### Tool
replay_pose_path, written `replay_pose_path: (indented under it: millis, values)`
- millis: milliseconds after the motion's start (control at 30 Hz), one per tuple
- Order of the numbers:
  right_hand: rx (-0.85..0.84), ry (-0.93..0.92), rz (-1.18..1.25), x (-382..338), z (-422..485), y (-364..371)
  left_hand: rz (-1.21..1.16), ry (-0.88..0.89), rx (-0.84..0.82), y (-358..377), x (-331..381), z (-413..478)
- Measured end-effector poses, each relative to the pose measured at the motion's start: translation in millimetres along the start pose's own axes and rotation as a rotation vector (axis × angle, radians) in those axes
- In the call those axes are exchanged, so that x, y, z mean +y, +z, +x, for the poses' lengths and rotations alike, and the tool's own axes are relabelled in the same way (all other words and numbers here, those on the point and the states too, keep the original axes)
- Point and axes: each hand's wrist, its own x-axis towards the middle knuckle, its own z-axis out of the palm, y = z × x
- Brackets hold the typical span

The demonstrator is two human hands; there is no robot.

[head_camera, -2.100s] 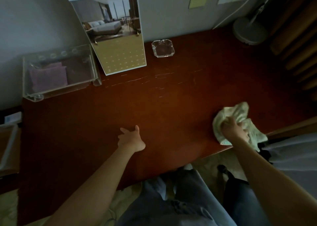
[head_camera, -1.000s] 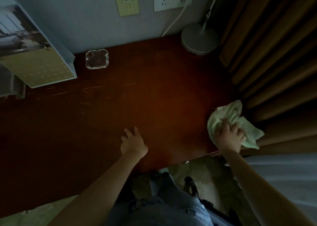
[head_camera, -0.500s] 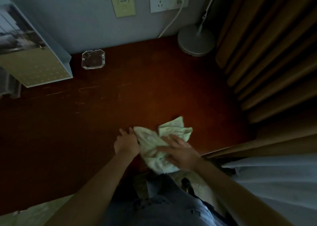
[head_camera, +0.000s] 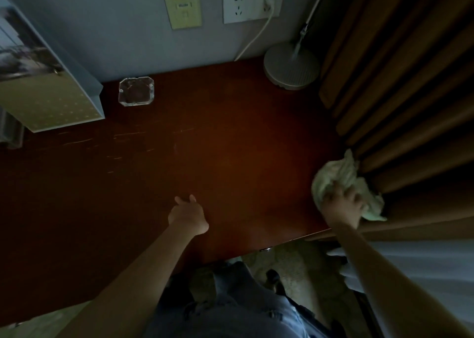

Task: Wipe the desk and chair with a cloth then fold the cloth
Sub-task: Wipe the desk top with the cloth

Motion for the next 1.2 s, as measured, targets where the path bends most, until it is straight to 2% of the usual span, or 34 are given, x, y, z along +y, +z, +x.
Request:
replay_pose_path:
  millis: [100,267,333,433,533,633,733,800,967,1133,1200]
  values:
    - [0.040,-0.294,-0.083,-51.0,-55.0,28.6,-0.013,0.010,-0.014,-1.4,-0.4,0.1]
    - [-0.099,-1.028,-0.306,-101.9,-113.6,61.1,-0.052,0.019,-0.062,-2.1,-5.1,3.1]
    - [-0.099,-1.179,-0.356,-102.9,-113.9,58.3,-0.060,0.020,-0.047,-0.7,-7.3,4.4]
    - [-0.094,-1.119,-0.308,-91.5,-88.4,47.6,-0.040,0.034,-0.031,0.5,-10.0,2.8]
    - [-0.036,-0.782,-0.287,-66.7,-28.6,37.7,-0.021,0.035,-0.015,2.0,-12.0,1.1]
    - [-0.064,-0.462,-0.333,-22.0,34.0,26.5,-0.035,0.030,-0.012,2.7,-15.7,2.8]
    - [-0.041,-0.137,-0.048,-2.2,51.8,-5.4,-0.068,0.059,-0.006,-0.7,-21.4,5.0]
    - [-0.015,-0.035,0.090,-8.1,46.7,-22.0,-0.081,0.070,0.030,-3.0,-24.9,4.2]
    - [0.026,-0.139,0.091,-50.5,25.9,-4.0,-0.099,0.058,0.105,4.7,-31.1,-0.4]
    - [-0.006,-0.423,-0.023,-129.8,-44.5,36.5,-0.081,0.050,0.142,16.6,-29.1,-1.6]
    - [-0.101,-0.552,-0.129,-157.5,-77.6,50.1,-0.089,0.048,0.132,15.3,-28.5,-1.9]
